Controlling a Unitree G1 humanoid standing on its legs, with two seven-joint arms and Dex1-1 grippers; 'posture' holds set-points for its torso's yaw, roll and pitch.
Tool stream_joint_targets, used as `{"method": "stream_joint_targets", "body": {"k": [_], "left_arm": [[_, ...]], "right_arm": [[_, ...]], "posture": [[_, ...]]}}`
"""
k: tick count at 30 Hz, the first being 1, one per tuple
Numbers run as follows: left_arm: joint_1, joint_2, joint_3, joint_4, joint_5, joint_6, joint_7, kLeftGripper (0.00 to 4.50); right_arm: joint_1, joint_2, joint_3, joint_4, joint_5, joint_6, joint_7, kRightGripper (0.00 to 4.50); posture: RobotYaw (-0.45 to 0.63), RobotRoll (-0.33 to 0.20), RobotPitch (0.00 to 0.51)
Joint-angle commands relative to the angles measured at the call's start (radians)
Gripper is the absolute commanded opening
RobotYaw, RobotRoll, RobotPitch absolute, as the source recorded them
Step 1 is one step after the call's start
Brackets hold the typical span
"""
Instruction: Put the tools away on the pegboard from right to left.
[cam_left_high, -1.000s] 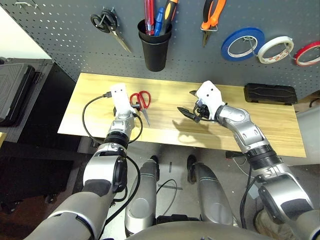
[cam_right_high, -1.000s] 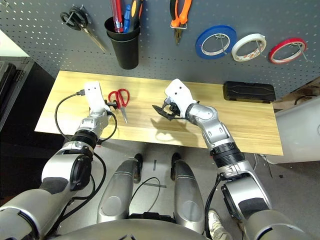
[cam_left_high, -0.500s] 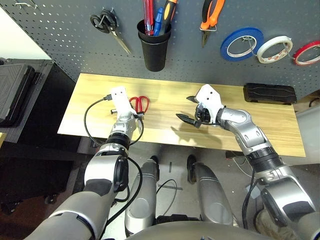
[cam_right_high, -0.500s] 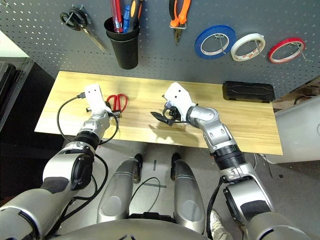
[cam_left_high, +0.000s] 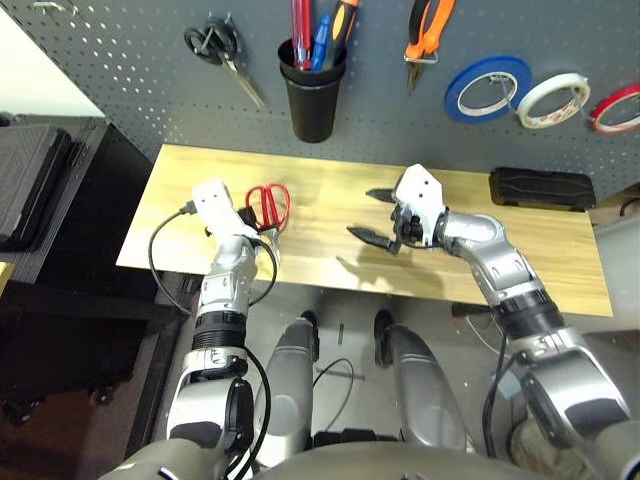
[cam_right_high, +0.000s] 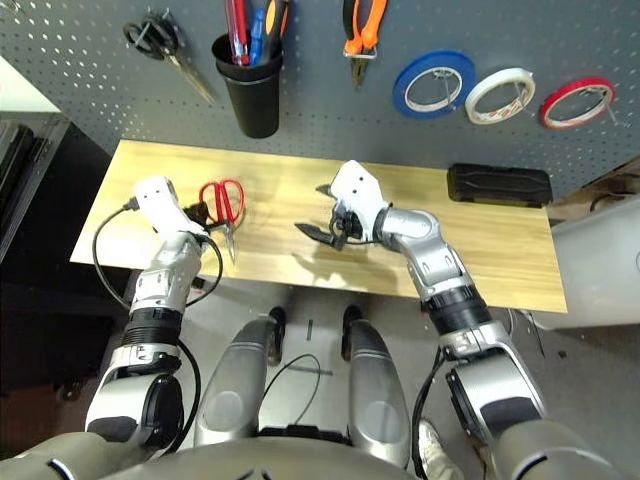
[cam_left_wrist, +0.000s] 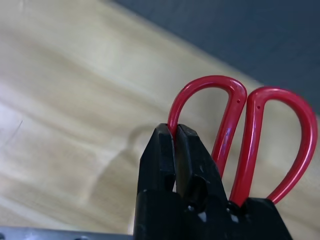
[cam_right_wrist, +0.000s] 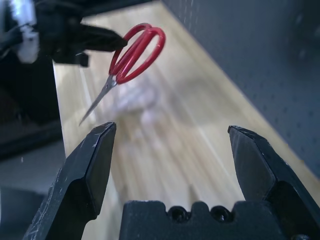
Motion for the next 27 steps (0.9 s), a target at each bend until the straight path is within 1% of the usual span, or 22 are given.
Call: {"method": "stream_joint_targets", "body": {"k": [1, 5, 8, 13, 18, 21, 27], "left_arm": [[0.075, -0.003, -0.002, -0.187, -0.062, -0.012, -0.058, 0.02], [0.111, 0.007, -0.010, -0.344, -0.103, 0.030, -0.076, 0.02], [0.115, 0.028, -0.010, -0.443, -0.117, 0.076, -0.068, 0.02], [0.054, 0.076, 0.043, -0.553, -0.169, 0.164, -0.029, 0.02], [-0.007, 0.113, 0.080, -0.593, -0.213, 0.229, -0.001, 0.02], [-0.045, 0.125, 0.097, -0.590, -0.235, 0.248, 0.010, 0.02], [-0.078, 0.182, 0.116, -0.537, -0.237, 0.244, -0.019, 0.02]], "right_arm": [[-0.007, 0.000, -0.041, 0.036, 0.053, -0.081, 0.045, 4.50], [-0.026, -0.010, -0.075, 0.055, 0.102, -0.132, 0.098, 4.50], [-0.039, -0.038, -0.105, 0.042, 0.147, -0.133, 0.150, 4.50], [-0.061, -0.105, -0.170, -0.048, 0.274, -0.019, 0.220, 4.50], [-0.107, -0.194, -0.205, -0.096, 0.343, 0.094, 0.272, 4.50], [-0.162, -0.237, -0.225, -0.098, 0.370, 0.153, 0.284, 4.50], [-0.252, -0.283, -0.252, -0.092, 0.407, 0.223, 0.302, 4.50]], "posture": [[0.25, 0.000, 0.302], [0.27, 0.000, 0.299], [0.28, 0.000, 0.296], [0.30, 0.000, 0.289], [0.30, 0.000, 0.279], [0.29, 0.000, 0.271], [0.28, 0.000, 0.264]]}}
